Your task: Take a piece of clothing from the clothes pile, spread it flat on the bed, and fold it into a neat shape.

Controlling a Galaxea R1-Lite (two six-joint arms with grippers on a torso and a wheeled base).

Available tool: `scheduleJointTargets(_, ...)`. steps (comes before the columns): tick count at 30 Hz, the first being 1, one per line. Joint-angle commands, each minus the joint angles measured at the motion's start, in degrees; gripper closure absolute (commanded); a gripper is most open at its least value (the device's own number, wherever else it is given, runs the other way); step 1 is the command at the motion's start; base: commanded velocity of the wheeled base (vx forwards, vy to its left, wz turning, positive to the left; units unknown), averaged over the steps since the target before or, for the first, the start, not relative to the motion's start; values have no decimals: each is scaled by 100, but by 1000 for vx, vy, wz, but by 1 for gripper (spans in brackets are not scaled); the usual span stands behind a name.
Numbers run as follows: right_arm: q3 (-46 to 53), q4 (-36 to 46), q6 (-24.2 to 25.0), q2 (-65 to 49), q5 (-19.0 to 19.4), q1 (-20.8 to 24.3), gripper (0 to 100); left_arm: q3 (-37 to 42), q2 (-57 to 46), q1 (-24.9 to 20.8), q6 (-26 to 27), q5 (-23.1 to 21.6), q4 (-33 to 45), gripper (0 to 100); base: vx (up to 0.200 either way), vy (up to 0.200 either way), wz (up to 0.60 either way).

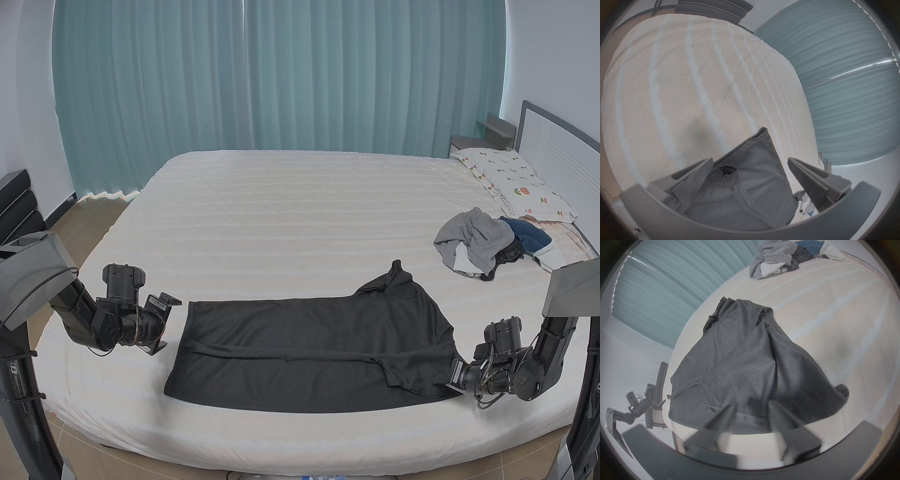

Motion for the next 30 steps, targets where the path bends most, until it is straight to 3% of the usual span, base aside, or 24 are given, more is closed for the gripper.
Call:
scheduleJointTargets(1, 83, 84, -88, -263, -1, -141, 100, -1, -2, -1, -4, -1, -3, 0, 0, 0, 0)
scheduleJointTargets(9, 135, 295, -562, -324, 8, -326, 100, -1, -2, -1, -4, -1, -3, 0, 0, 0, 0)
scheduleJointTargets(23, 118, 269, -791, -148, 25, -493, 100, -1, 7, -1, -4, -1, -3, 0, 0, 0, 0)
scheduleJointTargets(24, 109, 242, -808, -96, 25, -493, 0, -1, 7, -1, 5, -1, -3, 0, 0, 0, 0)
scheduleJointTargets(30, 56, 181, -764, -166, 52, -502, 0, 96, -63, -10, 101, -27, 41, 0, 0, 0, 0)
